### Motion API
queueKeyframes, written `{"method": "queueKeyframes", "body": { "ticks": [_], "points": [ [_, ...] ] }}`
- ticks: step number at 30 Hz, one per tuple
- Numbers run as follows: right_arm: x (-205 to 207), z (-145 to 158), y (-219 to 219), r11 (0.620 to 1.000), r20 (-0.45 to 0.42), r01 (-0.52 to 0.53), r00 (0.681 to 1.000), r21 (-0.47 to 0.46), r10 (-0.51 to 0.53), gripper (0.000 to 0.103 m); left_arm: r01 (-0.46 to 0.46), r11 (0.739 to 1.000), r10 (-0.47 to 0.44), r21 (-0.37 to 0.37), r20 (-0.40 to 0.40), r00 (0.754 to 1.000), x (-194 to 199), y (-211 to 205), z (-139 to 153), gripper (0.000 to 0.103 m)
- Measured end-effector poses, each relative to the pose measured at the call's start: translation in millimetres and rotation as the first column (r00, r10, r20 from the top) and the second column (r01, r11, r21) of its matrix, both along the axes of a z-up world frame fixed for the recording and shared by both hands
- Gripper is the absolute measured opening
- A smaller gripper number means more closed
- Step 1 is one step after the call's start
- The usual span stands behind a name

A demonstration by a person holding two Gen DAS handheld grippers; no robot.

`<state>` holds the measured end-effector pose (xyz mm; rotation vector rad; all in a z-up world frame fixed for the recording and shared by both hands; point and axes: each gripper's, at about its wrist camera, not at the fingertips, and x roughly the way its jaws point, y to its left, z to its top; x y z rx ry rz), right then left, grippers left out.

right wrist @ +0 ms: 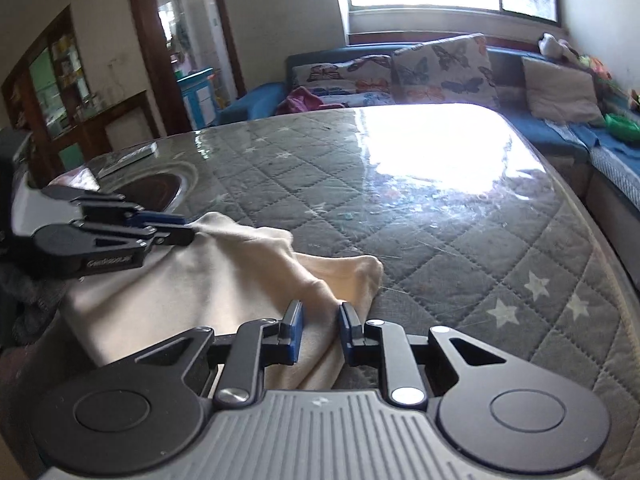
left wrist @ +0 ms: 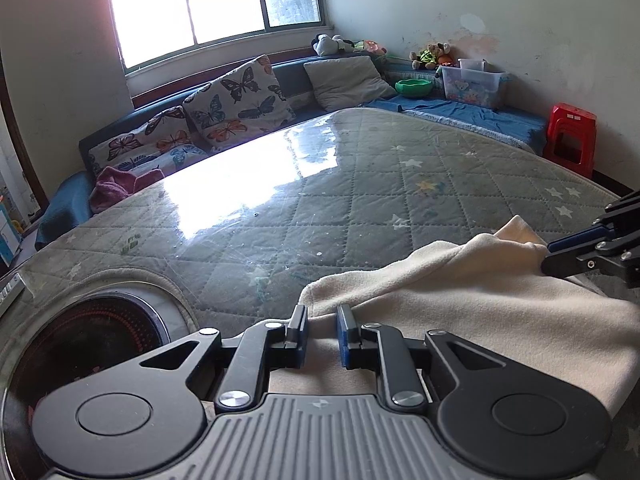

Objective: Fold clothes

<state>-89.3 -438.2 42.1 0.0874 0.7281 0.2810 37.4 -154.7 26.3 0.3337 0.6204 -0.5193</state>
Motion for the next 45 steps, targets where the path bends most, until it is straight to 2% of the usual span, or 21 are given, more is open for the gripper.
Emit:
{"method": "queueKeyframes", "body": {
  "ticks": [2,4,10,14,17,21,24,27,29,33,36,41,45],
  "points": [
    [-0.9,-0.3,1.5,1.000,0.004,-0.005,1.000,-0.007,0.005,0.016,0.001,1.000,-0.001,0.000,0.001,1.000,0.0,0.0,-0.2,0.018],
    [-1.6,1.6,5.5,1.000,0.021,-0.011,1.000,-0.028,0.011,0.004,0.000,1.000,0.000,-0.001,0.002,1.000,0.0,0.2,-0.5,0.018],
    [-8.4,19.4,21.6,0.988,0.134,0.003,0.991,-0.157,0.018,0.003,0.001,1.000,-0.001,-0.004,0.003,1.000,-0.5,0.6,-1.2,0.018],
    [-0.7,9.4,22.1,0.981,0.101,0.021,0.995,-0.191,-0.002,0.003,-0.003,1.000,0.003,-0.004,0.010,1.000,-0.4,-0.1,-2.0,0.018],
    [2.9,-3.5,17.7,0.986,0.077,0.028,0.997,-0.165,-0.015,0.003,-0.001,1.000,0.001,0.003,0.017,1.000,-1.7,-0.9,-2.2,0.018],
    [-4.3,11.0,9.1,0.993,0.080,0.028,0.997,-0.117,-0.019,0.005,-0.003,1.000,0.003,-0.002,0.013,1.000,-1.8,0.1,-1.3,0.018],
    [-19.5,25.4,12.6,0.993,0.107,-0.017,0.994,-0.117,0.029,0.006,-0.003,1.000,0.003,0.001,0.019,1.000,-2.8,-0.5,-1.9,0.018],
    [-40.8,34.0,28.3,0.985,0.126,-0.112,0.984,-0.129,0.128,0.006,-0.006,1.000,0.007,-0.002,0.019,1.000,-3.3,-0.8,-2.2,0.018],
    [-50.4,29.0,37.6,0.979,0.115,-0.145,0.980,-0.146,0.163,0.006,-0.006,1.000,0.007,-0.001,0.021,1.000,-3.8,-0.9,-2.5,0.018],
    [-56.5,6.9,38.1,0.977,0.103,-0.127,0.984,-0.169,0.145,0.005,-0.009,1.000,0.009,-0.007,0.023,1.000,-3.5,-0.8,-2.6,0.018],
    [-57.1,-0.5,38.6,0.978,0.097,-0.111,0.987,-0.174,0.129,0.005,-0.014,0.999,0.015,-0.033,0.018,1.000,-5.4,3.4,0.9,0.020],
    [-55.3,0.0,40.7,0.979,0.093,-0.104,0.988,-0.177,0.122,0.005,0.006,0.984,-0.007,-0.176,-0.005,1.000,-34.3,24.1,20.4,0.020],
    [-56.2,0.4,39.3,0.979,0.097,-0.105,0.988,-0.176,0.124,0.007,0.068,0.980,-0.070,-0.189,-0.003,0.998,-70.9,29.4,22.2,0.020]
  ]
}}
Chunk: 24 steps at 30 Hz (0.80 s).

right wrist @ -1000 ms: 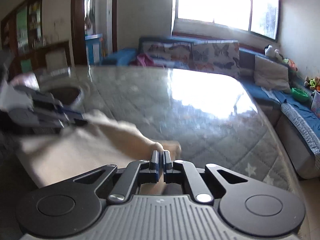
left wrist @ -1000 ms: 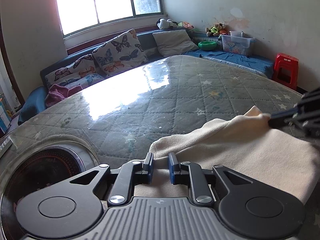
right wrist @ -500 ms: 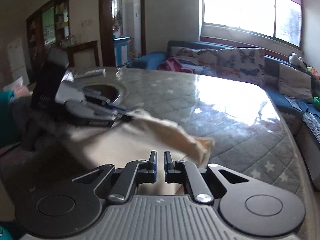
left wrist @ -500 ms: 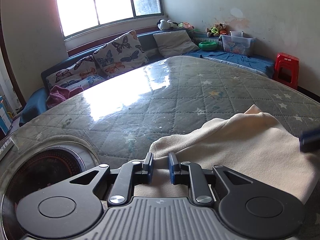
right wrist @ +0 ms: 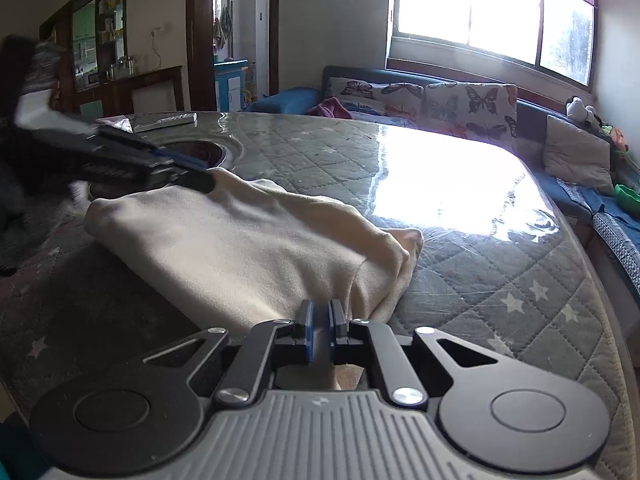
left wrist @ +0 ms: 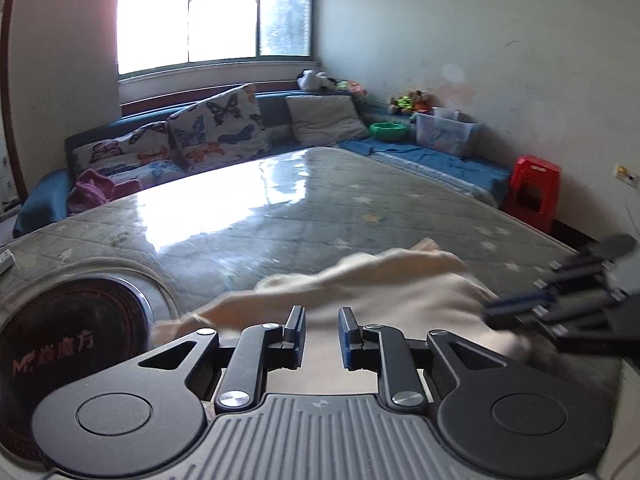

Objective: Fold clothes

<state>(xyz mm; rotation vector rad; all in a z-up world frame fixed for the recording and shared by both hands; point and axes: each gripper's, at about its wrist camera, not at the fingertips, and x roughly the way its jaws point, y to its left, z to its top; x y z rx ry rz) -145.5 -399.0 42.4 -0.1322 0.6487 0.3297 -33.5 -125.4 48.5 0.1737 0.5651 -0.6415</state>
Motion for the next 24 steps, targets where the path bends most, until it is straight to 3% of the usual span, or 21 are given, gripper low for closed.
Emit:
{"method": "queueKeyframes", "body": {
  "ticks": [9,14,20,24],
  "points": [
    [-4.6,17.1,35.5,0.990,0.065,-0.140,0.988,0.009,0.139,0.010,0.022,1.000,-0.022,0.010,-0.015,1.000,-28.2,-3.9,-15.0,0.019],
    [-1.8,-1.3,52.2,0.982,0.034,-0.186,0.982,-0.017,0.186,0.010,-0.002,1.000,0.002,-0.004,-0.030,1.000,-28.0,0.7,-23.5,0.020],
    [-6.3,13.2,52.4,0.979,0.056,-0.204,0.977,-0.011,0.204,0.013,-0.076,0.995,0.073,-0.070,-0.032,0.997,-32.1,23.9,-10.8,0.020],
    [-4.4,13.2,55.5,0.972,0.047,-0.236,0.971,0.005,0.235,0.016,-0.164,0.982,0.156,-0.098,-0.077,0.985,-30.0,46.4,-17.5,0.020]
  ]
}}
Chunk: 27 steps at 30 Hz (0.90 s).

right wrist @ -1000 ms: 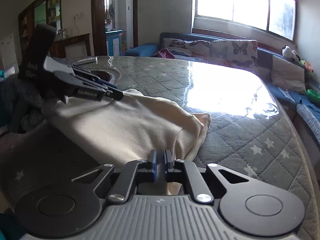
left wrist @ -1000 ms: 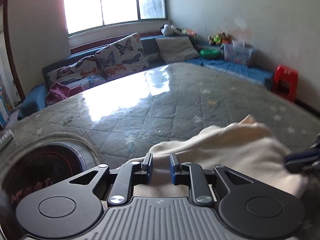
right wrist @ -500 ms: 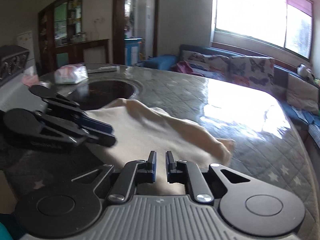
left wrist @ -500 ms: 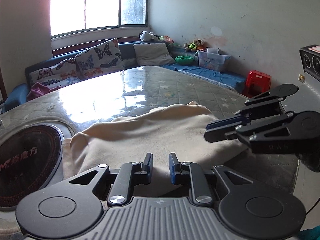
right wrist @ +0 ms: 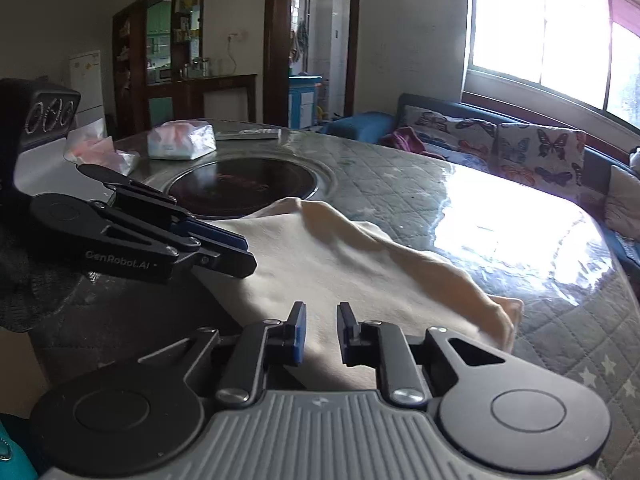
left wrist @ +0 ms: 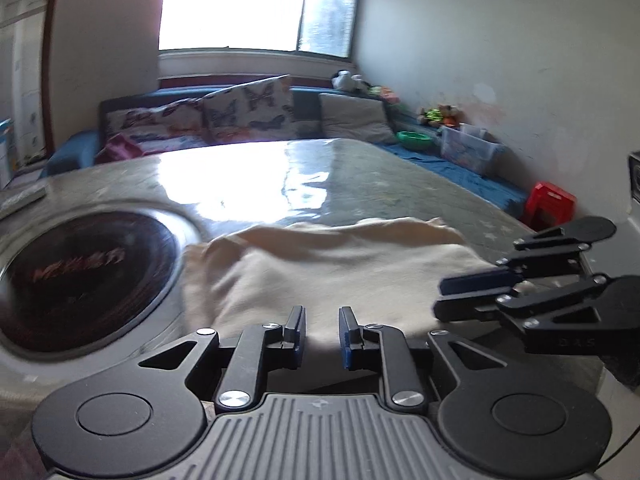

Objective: Fold clothes

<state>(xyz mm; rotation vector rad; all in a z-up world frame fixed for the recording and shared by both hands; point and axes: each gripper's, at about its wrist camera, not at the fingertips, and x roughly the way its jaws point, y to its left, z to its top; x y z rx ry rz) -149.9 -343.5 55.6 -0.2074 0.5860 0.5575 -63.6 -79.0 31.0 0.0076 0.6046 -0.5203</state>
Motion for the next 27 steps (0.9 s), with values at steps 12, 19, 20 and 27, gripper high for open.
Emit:
{"method": "queueKeyframes", "body": {
  "ticks": [12,19,20,27],
  "points": [
    [5.7,-5.0,-1.6,1.000,-0.041,-0.003,0.999,-0.023,0.002,0.020,-0.105,0.993,0.102,-0.061,-0.044,0.994,1.8,31.4,-3.3,0.020],
    [13.3,5.8,-2.7,1.000,-0.030,-0.008,1.000,-0.022,0.007,0.021,-0.075,0.996,0.073,-0.050,-0.031,0.997,19.6,17.6,14.5,0.020],
    [16.7,6.4,-3.6,1.000,-0.028,0.000,1.000,-0.021,0.000,0.021,-0.066,0.997,0.064,-0.050,-0.031,0.997,24.1,14.1,16.6,0.020],
    [43.9,7.3,-12.3,0.998,-0.025,0.060,0.998,-0.018,-0.061,0.021,-0.046,0.999,0.047,0.021,-0.052,0.998,62.9,-9.6,6.6,0.020]
  ]
}}
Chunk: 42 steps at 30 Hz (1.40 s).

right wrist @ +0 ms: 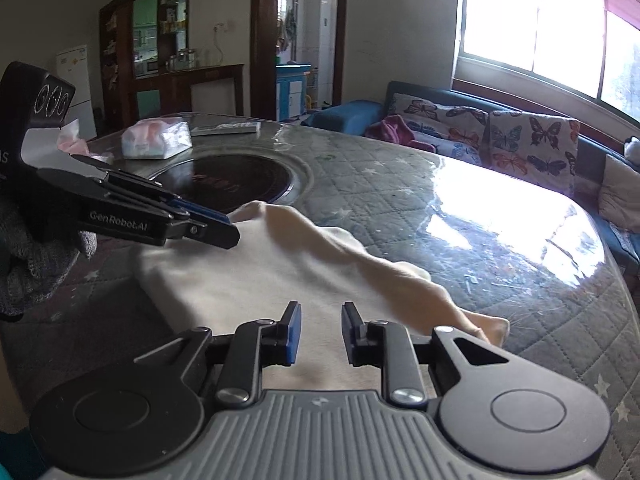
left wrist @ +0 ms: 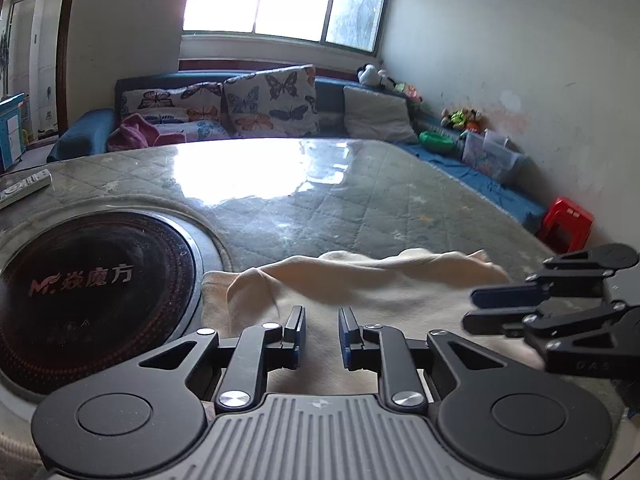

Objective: Fold clothes

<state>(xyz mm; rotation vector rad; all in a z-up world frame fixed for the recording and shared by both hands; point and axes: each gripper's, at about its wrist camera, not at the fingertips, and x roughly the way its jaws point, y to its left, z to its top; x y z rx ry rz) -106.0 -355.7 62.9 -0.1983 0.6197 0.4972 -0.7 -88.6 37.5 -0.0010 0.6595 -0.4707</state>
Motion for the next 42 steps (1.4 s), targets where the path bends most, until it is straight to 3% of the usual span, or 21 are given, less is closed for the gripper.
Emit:
{"method": "queueKeyframes", "body": {
  "ticks": [9,14,19,26,29,33,42],
  "points": [
    [35.3,-13.4,-39.2,0.990,-0.062,0.140,0.988,0.002,-0.139,0.021,0.007,1.000,-0.007,0.008,-0.004,1.000,10.6,2.3,1.2,0.021],
    [41.8,-3.8,-36.8,0.992,-0.031,0.121,0.992,0.040,-0.120,0.021,-0.006,1.000,0.006,0.014,-0.002,1.000,31.4,-0.7,1.7,0.021],
    [60.4,-12.7,-27.1,0.992,-0.058,0.123,0.991,0.026,-0.121,0.022,-0.013,1.000,0.014,0.012,-0.037,0.999,52.2,-2.0,-10.4,0.021],
    [52.8,-6.6,-26.3,0.993,-0.038,0.121,0.992,0.014,-0.121,0.022,-0.047,0.999,0.047,-0.019,-0.016,0.999,37.0,9.0,-0.7,0.025],
    [33.4,4.8,-17.1,0.998,-0.014,0.063,0.998,0.021,-0.063,0.029,-0.088,0.996,0.088,-0.015,-0.003,0.996,18.6,21.8,5.4,0.038],
    [10.2,14.0,6.8,0.998,0.002,-0.053,0.999,0.013,0.053,0.033,-0.121,0.993,0.121,-0.014,0.001,0.993,-6.4,39.4,8.1,0.043],
    [-16.7,14.7,64.3,0.967,0.002,-0.253,0.967,-0.017,0.253,0.038,-0.179,0.984,0.178,-0.013,-0.053,0.983,-28.2,58.7,-9.5,0.045]
  ]
}}
